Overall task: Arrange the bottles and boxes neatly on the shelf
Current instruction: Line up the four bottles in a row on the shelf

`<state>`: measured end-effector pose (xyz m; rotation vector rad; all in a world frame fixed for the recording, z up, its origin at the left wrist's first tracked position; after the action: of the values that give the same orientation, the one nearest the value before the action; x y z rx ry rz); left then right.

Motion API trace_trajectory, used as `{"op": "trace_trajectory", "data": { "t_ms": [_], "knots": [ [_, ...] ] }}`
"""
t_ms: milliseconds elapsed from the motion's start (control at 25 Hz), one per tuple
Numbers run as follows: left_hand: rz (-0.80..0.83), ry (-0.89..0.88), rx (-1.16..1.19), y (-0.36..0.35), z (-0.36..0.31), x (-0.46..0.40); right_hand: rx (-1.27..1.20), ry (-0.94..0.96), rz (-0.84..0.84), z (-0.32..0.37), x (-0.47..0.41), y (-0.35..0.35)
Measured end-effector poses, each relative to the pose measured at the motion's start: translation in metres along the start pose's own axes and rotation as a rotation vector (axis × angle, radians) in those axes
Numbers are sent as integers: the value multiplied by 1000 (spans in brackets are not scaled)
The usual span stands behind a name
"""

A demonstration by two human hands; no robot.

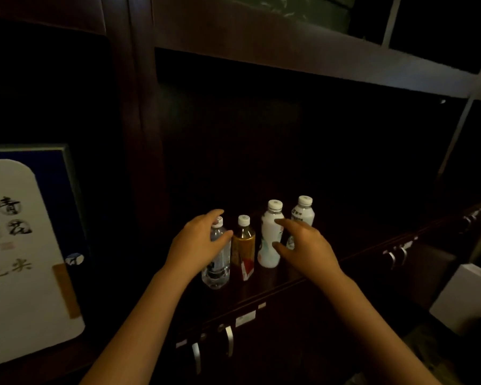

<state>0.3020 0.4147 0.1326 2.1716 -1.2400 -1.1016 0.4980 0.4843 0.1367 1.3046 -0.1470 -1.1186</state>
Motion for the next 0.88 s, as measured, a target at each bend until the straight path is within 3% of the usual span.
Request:
{"op": "trace_trajectory", "data": {
  "t_ms": [280,600,880],
  "knots": [
    [-55,134,-175,-20,38,-47,-138,225,141,-30,-98,-47],
    [38,352,-234,-38,50,-76,-150,570,501,-17,-147,-100],
    [67,341,-348,-37,37,-77,-71,517,457,-17,-155,-110]
  ]
}}
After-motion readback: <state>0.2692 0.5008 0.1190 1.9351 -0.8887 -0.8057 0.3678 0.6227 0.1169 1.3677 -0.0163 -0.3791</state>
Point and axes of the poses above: each hand's wrist, its own x-axis away from the middle knuckle, its own y-axis out of the back of the hand, z = x × y, the point moved 6 cm from there along -x, towards the middle knuckle, and after that the axes turned 3 degrees about z, right-handed, at the moved point
